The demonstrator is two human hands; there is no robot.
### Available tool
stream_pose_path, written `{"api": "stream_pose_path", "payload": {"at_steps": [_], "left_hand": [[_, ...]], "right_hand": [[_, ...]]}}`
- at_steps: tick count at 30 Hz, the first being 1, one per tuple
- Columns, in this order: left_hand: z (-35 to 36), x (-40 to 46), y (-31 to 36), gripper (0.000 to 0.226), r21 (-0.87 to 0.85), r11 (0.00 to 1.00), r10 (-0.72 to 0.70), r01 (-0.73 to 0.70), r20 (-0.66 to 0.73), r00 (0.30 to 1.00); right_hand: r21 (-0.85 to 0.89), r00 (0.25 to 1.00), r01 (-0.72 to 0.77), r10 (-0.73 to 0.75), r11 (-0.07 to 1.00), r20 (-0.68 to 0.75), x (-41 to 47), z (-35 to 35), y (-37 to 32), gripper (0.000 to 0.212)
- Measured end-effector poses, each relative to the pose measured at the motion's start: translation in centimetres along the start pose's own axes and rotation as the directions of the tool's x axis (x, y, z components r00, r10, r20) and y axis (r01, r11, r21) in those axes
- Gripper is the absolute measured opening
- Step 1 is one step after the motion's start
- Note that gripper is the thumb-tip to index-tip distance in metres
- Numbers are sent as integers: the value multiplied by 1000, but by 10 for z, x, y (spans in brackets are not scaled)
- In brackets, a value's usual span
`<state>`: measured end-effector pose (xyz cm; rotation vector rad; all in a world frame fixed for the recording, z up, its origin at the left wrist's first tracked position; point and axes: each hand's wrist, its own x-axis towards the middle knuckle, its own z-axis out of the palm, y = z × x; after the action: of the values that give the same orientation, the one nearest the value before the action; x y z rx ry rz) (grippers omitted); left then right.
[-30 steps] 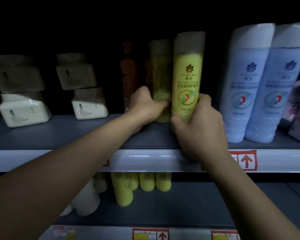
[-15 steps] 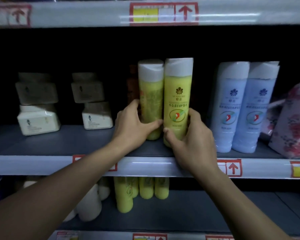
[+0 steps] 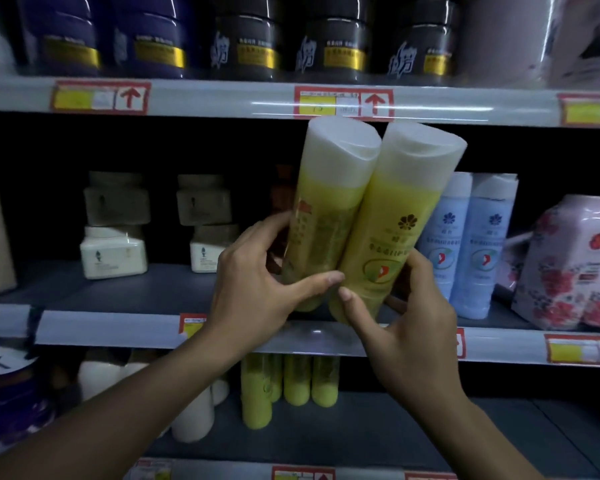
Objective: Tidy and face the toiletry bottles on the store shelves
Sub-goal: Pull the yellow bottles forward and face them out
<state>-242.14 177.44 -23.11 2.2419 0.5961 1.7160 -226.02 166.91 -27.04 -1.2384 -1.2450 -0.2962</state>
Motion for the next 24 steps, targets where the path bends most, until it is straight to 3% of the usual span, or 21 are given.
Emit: {"api": "stream_pose_path", "payload": {"at_steps": [6,12,17,24], "left_hand": [[-18,-27,34,69,-86,996,29,-30,-10,1000],[-21,-66,47,67,-218,975,-43,49,33,999],[-17,-109,48,56,-255,954,-140,158,87,986],[-8,-163,27,49,-211,905,-314,370,258,914]], "right_hand": [[72,1000,21,-21,997,0,-21,-20,-19,65],[123,1000,7,-10,992,27,-52,-34,-30,64],[190,989,-98,75,977,127,-88,-41,-23,60],[146,927,-285,234,947,291,-139,-39,7,64]]}}
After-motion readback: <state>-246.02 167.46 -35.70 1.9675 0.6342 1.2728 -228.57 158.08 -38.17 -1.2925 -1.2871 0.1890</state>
